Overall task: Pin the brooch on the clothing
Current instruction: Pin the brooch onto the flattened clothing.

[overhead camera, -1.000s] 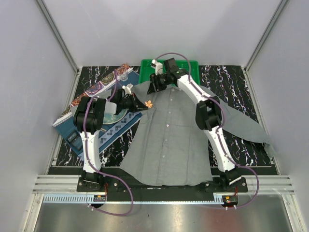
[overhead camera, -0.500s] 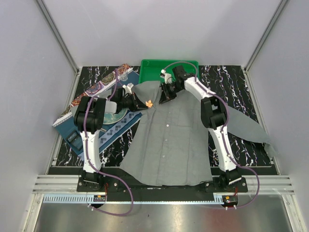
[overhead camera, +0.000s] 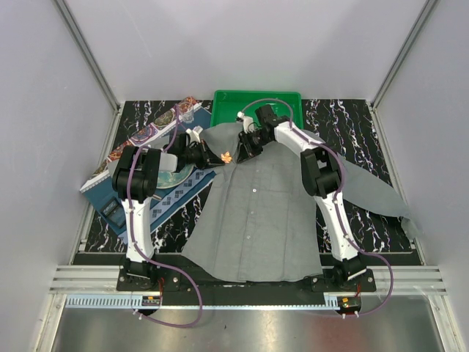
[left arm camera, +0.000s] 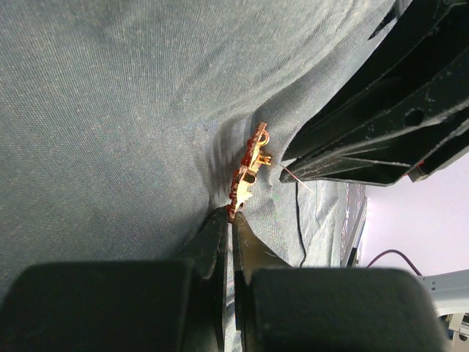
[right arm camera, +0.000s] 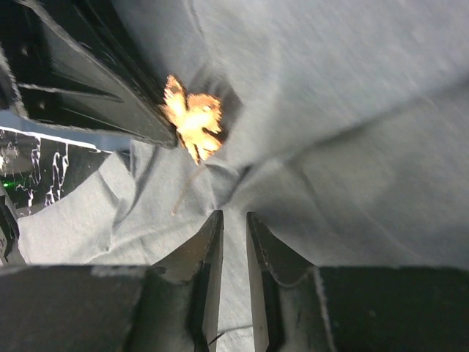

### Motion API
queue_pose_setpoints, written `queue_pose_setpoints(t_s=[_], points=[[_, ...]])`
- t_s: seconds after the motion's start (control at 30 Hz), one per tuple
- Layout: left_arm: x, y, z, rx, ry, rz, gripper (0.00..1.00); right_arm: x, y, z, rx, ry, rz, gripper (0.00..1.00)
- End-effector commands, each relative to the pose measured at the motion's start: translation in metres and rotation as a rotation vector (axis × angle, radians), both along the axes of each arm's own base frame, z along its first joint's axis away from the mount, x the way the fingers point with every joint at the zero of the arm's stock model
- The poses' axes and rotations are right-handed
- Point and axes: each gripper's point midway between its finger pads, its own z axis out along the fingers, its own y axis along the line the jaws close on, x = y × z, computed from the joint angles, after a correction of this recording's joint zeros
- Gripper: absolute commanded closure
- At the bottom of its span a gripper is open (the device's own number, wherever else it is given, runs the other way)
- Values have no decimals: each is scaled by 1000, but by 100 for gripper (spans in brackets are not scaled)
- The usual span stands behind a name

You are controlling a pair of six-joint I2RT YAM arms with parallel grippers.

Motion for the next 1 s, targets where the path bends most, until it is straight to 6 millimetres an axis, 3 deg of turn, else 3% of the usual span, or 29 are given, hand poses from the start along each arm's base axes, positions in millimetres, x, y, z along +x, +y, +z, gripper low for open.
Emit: queue_pose_setpoints(t_s=[0.0,0.2,0.63,0.8,0.83,0.97], points=[[10,2,3,4,-39,-5,100,14,24,57,75,-159,43,74],[11,1,2,3,-38,-4,100,12,37,67,102,-176,67,73],[11,1,4,2,-41,-4,100,23,45,57,85,-191,69,73],[11,1,3,1,-40,-3,100,26,22,67,79,-247,91,69],[11,1,3,2,-40,-4,100,28,11,69,76,-257,83,69],[10,1,2,0,-33,-5,100,36,-12,78,104,-417,187,64]])
